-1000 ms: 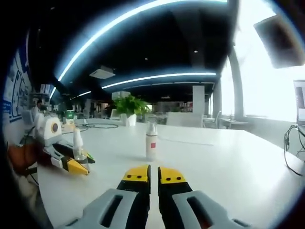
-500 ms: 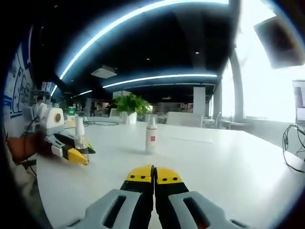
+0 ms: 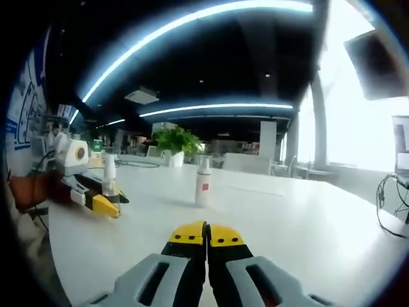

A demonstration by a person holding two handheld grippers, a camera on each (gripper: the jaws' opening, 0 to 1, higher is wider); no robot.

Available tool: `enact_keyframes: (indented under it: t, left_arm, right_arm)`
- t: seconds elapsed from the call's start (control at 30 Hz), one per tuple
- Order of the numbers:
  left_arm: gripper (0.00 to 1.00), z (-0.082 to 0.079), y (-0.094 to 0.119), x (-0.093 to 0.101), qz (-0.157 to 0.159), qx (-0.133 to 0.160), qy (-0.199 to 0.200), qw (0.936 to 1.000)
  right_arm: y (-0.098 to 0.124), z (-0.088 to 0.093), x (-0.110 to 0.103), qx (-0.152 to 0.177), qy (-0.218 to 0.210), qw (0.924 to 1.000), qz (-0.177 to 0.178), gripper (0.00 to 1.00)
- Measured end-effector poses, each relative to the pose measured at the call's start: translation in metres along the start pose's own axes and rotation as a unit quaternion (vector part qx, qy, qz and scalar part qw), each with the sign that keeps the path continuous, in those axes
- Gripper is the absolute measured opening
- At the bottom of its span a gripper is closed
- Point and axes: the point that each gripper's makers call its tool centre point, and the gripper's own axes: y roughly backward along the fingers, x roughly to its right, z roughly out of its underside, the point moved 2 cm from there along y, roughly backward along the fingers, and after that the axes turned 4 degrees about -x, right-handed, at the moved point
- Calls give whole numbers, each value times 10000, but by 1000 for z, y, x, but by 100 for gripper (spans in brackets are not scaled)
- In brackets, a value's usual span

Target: Clamp pump bottle remove cover press pump head put on cover

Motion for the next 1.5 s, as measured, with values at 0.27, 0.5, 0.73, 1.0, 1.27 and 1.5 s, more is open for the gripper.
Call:
enact_keyframes:
  t: [0.27, 0.5, 0.73, 1.0, 1.27, 1.5]
  left_arm:
    - [16, 0, 0, -1, -3, -1, 5, 10000]
    - [16, 0, 0, -1, -10, 0, 3, 10000]
    - [16, 0, 0, -1, -2, 1, -4, 10000]
    - [16, 1, 0, -1, 7, -3, -12, 10000]
    - [16, 1, 0, 0, 2, -7, -21, 10000]
    - [16, 0, 0, -1, 1, -11, -26, 10000]
  right_arm:
    - [2, 5, 4, -45, -72, 10000, 37, 0]
    - [1, 9, 5, -94, -57, 9999, 33, 0]
    - [0, 13, 4, -216, 15, 9998, 33, 0]
    - [-1, 17, 5, -316, 31, 9995, 49, 0]
    - [-1, 19, 7, -368, 50, 9992, 121, 0]
    - [-1, 19, 7, -366, 94, 9992, 148, 0]
